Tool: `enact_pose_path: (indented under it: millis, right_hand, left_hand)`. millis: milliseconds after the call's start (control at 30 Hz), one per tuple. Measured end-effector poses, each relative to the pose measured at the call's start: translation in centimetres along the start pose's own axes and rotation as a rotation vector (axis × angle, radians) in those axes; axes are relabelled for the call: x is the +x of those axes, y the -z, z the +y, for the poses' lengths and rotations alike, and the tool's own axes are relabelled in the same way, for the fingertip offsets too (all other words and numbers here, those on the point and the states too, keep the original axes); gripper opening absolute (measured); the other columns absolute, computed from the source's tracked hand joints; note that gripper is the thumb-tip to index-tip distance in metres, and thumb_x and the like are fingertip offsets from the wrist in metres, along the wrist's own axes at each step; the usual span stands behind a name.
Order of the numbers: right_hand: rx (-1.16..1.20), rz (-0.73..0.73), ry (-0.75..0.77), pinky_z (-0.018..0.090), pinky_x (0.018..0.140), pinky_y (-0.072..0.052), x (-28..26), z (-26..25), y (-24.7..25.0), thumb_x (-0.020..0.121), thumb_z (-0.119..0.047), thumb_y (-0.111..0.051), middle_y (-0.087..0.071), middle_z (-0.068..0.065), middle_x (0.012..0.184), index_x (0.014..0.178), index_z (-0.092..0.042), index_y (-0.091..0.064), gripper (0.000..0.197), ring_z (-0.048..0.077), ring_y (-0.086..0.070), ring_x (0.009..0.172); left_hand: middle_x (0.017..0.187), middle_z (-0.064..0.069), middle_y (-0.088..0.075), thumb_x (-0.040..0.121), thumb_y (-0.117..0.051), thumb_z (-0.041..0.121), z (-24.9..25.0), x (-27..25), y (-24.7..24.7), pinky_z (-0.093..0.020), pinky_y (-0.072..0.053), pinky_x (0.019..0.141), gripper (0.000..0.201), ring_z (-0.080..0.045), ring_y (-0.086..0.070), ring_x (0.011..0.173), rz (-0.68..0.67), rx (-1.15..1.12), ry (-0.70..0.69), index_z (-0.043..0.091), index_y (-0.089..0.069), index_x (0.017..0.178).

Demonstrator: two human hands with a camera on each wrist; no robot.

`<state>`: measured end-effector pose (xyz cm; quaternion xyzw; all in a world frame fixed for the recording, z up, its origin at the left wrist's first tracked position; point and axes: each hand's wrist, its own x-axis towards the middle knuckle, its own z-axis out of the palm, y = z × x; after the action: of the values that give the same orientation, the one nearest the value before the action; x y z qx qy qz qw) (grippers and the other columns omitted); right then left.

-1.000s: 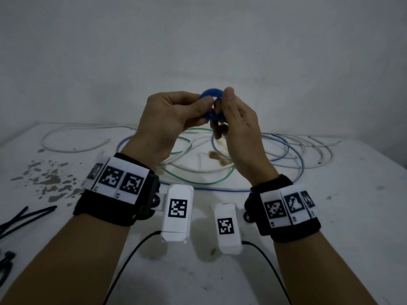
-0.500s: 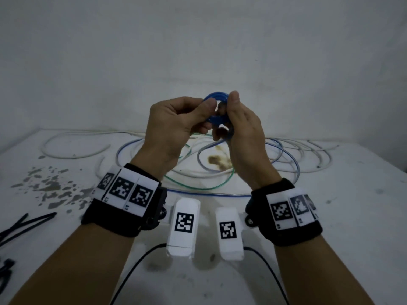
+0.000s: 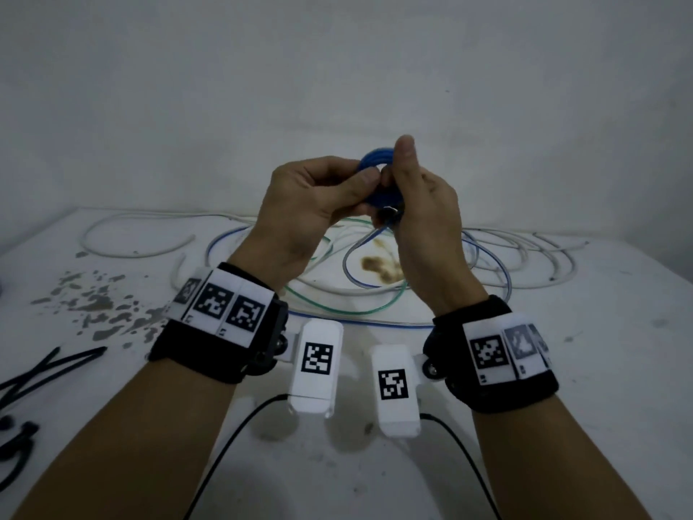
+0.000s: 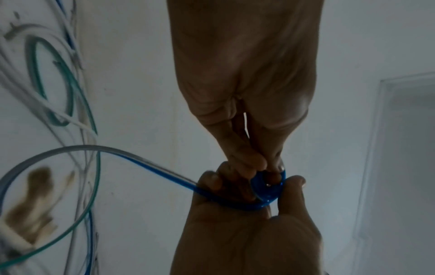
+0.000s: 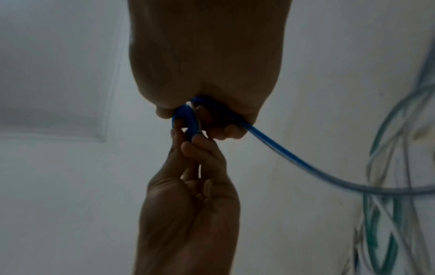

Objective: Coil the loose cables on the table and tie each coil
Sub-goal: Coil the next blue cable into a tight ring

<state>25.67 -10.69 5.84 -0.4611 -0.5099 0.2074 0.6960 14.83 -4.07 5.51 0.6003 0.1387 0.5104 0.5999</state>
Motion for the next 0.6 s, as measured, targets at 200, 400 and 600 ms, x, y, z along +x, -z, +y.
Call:
enact_pose_path:
  millis: [200,400,600]
  right_hand:
    - [-0.294,-0.120,0.180,0.020,0.053,-0.037,0.2,0.2,1.4,0.107,-0.027,-0.041,-0.045,-0.013,0.051,0.059,-0.023,-0.051,0.049,0.008,-0.042,0.052]
    - [-0.454,-0.223,0.161,0.016,0.050,-0.032,0.1,-0.7,2.2,0.105,-0.032,-0.045,-0.042,-0.002,0.056,0.064,-0.026,-0.059,0.043,0.006,-0.037,0.051]
    - [-0.137,-0.233,0.169,0.035,0.060,-0.049,0.4,0.2,1.8,0.104,-0.025,-0.040,-0.054,0.004,0.075,0.081,-0.016,-0.057,0.030,0.018,-0.055,0.067]
  left_hand:
    - [0.076,-0.008,-0.074,0.079,-0.070,0.015,0.5,-0.2,0.9,-0.021,-0.053,0.062,0.018,-0.015,-0.068,0.066,-0.144,0.183,0.044,0.001,-0.071,0.091]
    - [0.068,-0.005,-0.073,0.085,-0.070,0.006,1.1,-0.3,1.1,-0.021,-0.053,0.058,0.004,-0.015,-0.066,0.058,-0.179,0.353,-0.029,0.008,-0.073,0.085]
    - [0.070,-0.005,-0.075,0.083,-0.070,0.008,1.2,-0.3,0.5,-0.020,-0.054,0.061,0.004,-0.017,-0.068,0.061,-0.018,0.137,-0.055,0.006,-0.074,0.084]
